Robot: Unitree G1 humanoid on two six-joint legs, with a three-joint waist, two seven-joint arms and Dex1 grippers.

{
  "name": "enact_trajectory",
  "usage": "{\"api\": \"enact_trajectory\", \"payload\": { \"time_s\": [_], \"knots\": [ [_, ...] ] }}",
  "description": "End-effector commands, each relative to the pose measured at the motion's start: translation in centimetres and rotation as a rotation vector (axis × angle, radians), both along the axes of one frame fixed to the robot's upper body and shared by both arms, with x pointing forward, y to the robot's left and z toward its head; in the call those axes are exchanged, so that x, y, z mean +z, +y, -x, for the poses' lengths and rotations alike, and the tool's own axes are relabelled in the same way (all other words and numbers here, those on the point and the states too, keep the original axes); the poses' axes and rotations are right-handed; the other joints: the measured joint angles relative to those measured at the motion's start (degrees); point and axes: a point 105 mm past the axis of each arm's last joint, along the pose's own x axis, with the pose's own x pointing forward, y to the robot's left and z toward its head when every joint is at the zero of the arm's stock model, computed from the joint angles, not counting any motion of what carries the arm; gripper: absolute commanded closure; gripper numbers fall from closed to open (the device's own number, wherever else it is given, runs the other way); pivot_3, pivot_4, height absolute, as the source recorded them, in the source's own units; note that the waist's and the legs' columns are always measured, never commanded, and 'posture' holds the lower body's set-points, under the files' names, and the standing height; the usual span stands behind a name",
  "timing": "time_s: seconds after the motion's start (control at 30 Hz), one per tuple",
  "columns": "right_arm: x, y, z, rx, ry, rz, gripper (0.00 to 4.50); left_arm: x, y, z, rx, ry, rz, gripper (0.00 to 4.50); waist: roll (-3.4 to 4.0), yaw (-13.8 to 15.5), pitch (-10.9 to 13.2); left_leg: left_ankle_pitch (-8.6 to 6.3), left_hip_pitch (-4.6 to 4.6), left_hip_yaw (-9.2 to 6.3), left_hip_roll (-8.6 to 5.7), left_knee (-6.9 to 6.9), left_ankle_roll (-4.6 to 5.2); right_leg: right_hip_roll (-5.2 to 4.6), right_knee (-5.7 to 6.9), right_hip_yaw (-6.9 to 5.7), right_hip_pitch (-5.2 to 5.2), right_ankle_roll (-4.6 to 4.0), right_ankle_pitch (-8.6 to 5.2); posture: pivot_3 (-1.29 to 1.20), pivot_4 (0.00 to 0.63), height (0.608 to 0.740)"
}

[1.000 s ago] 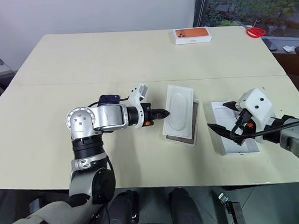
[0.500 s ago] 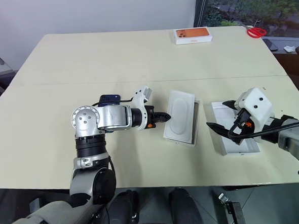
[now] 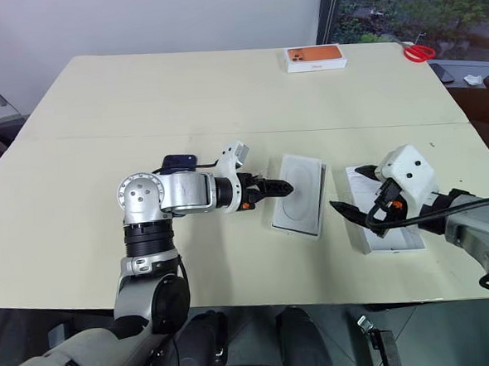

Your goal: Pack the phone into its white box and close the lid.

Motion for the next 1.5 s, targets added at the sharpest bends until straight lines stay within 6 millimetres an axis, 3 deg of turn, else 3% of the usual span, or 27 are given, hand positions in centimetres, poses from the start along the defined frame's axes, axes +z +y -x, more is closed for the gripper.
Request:
{"api": "enact_trajectory", "payload": {
  "time_s": [0.03,0.23,0.37,0.53,0.67,0.97,1.2,1.5],
  "knots": [
    [0.7,0.9,-0.2,0.024,-0.042,0.006,0.0,2.4,0.1,0.1,-0.026,-0.078,0.08,0.02,0.0,-0.1,0.0,0.0,0.0,0.0,0.0,0.0,0.0,0.0,0.0,0.0,0.01,0.0,0.0,0.0,0.15,0.74],
    [0.2,1.8,-1.9,0.0,-0.039,0.016,0.0,4.1,5.5,-1.7,0.085,-0.218,0.029,0.02,0.02,-0.5,0.0,0.06,0.06,0.0,0.02,-0.08,-0.11,0.04,0.06,0.01,-0.05,0.0,0.0,0.0,0.15,0.74],
    [-0.3,2.7,-3.6,-0.039,-0.006,0.007,1.76,4.4,9.9,-2.7,0.173,-0.489,-0.18,0.0,0.03,-0.6,0.0,0.25,0.06,0.01,0.03,-0.16,-0.43,0.02,0.04,0.02,-0.06,0.0,0.0,0.0,0.15,0.74],
    [-1.2,3.6,-5.7,-0.101,0.02,0.013,4.41,4.3,11.2,-2.1,0.096,-0.779,-0.277,0.0,0.05,0.5,0.0,0.36,-0.02,0.02,0.01,-0.19,-0.64,-0.09,0.01,-0.01,-0.11,-0.04,0.0,0.0,0.15,0.74],
    [-2.1,4.3,-7.4,-0.159,0.023,0.047,4.46,3.6,10.9,-0.4,-0.041,-0.935,-0.282,0.0,0.04,0.6,0.0,0.18,-0.1,0.09,0.02,-0.17,-0.33,-0.1,-0.03,0.04,-0.21,-0.05,0.0,0.0,0.15,0.74],
    [-3.3,4.8,-9.4,-0.236,0.038,0.124,4.46,2.2,11.2,1.6,-0.172,-1.014,-0.272,0.0,0.06,0.1,0.0,0.08,-0.14,0.09,0.07,-0.15,-0.13,-0.05,0.02,0.03,-0.28,-0.05,0.0,0.0,0.15,0.74],
    [-4.3,4.4,-9.0,-0.246,0.101,0.18,4.46,1.6,11.6,1.6,-0.167,-1.006,-0.293,0.0,0.06,-0.3,0.0,0.06,-0.13,0.07,0.08,-0.15,-0.09,-0.04,0.05,0.03,-0.28,-0.05,0.01,0.0,0.15,0.74],
    [-5.2,4.6,-6.6,-0.146,0.2,0.265,4.46,1.4,11.7,1.5,-0.158,-1.002,-0.304,0.0,0.07,-0.3,0.0,0.03,-0.13,0.05,0.1,-0.12,-0.04,-0.02,0.06,0.01,-0.27,-0.04,0.01,0.0,0.15,0.74]
  ]
}}
